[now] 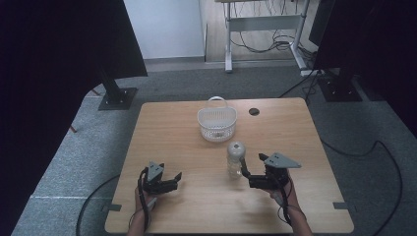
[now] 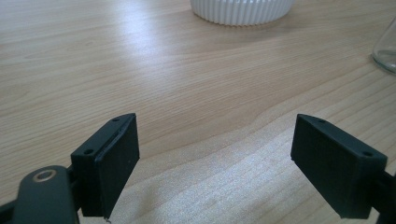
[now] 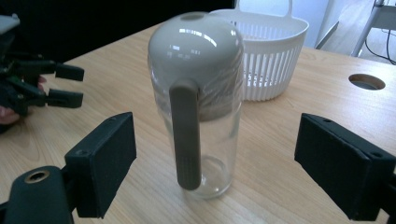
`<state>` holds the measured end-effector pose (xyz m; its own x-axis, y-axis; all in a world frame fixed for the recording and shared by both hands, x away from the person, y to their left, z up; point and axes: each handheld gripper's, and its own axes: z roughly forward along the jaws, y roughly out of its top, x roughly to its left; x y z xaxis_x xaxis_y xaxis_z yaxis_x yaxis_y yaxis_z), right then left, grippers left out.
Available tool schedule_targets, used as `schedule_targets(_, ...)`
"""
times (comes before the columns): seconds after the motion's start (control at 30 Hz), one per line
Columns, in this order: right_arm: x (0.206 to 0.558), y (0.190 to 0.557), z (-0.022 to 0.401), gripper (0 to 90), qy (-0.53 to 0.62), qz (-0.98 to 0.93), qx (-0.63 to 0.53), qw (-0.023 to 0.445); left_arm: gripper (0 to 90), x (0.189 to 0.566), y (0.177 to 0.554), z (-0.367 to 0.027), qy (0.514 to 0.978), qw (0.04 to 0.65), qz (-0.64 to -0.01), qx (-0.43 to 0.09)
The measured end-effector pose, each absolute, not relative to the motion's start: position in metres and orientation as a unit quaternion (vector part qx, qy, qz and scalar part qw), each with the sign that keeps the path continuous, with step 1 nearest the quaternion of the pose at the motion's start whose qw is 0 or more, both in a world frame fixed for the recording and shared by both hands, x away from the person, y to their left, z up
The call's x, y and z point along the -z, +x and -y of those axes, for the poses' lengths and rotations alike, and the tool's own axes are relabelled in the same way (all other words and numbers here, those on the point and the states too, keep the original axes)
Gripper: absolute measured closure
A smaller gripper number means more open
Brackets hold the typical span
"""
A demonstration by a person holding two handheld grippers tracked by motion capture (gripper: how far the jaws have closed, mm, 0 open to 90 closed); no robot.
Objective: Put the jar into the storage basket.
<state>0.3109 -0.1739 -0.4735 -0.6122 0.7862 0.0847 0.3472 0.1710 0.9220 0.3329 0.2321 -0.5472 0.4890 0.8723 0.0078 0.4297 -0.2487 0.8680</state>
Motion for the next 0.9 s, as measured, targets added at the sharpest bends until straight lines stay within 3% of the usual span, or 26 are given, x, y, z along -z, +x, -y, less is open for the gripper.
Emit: schedule_targets(0.9,0.476,0.341,0.130,12.2,0.396,-0.756,-0.480,0.201,15.2,0.547,0.333,-0.232,0.748,0.431,-0.435,-0.257)
